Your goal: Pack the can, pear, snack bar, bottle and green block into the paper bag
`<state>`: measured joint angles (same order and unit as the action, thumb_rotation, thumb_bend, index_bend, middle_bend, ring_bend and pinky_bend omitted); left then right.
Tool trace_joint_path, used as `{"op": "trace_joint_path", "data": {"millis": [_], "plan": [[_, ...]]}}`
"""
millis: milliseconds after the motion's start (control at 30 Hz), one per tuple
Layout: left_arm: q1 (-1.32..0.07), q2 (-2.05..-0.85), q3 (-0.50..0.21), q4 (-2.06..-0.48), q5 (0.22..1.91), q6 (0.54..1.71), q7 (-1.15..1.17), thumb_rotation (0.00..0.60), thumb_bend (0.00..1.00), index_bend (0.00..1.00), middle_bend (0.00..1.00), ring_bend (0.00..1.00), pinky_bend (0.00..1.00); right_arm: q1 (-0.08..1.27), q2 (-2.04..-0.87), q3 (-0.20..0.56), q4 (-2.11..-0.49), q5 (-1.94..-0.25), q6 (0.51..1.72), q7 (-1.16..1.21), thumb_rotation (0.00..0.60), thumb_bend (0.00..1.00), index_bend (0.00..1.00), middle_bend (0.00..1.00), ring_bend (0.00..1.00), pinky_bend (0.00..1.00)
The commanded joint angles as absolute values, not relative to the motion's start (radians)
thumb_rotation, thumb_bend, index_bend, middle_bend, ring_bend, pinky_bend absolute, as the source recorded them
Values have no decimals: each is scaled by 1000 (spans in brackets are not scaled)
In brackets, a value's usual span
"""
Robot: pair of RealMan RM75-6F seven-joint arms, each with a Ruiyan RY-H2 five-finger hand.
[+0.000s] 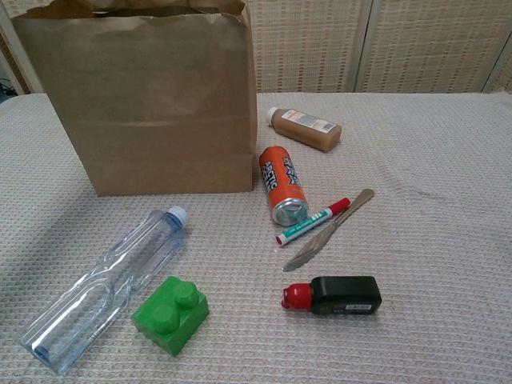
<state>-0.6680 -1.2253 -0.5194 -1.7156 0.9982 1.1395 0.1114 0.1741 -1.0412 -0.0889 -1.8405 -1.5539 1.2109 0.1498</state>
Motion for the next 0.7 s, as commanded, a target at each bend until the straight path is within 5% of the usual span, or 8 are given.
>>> {"op": "trace_joint_path", "data": {"millis": [33,233,333,500,700], "plan": [[-751,-1257,-466,-1630,1090,1076,194,600,733,711,748,737,795,176,-1038,-88,-1843,-1550,1209,153,600,46,0,0,0,0],[-796,-1259,-369,-1547,1301,1054,201,600,685,655,698,690,752,176,-1029,-88,-1847,-1547,1207,168,600,45,0,0,0,0],[-807,-1263,-334,-1512,1371,1061,199,600,595,559,605,597,650,176,-1027,-90,-1846,-1552,1207,170,600,46,0,0,0,0],[-823,-1292,-338,-1499,1356,1072,204,600,429,247,263,227,405,178,-1027,-91,-1848,-1552,1201,165,600,46,0,0,0,0],[-836,-1316,-375,-1523,1266,1088,233,600,396,72,36,26,215,176,-1028,-91,-1849,-1553,1206,160,600,46,0,0,0,0]]}}
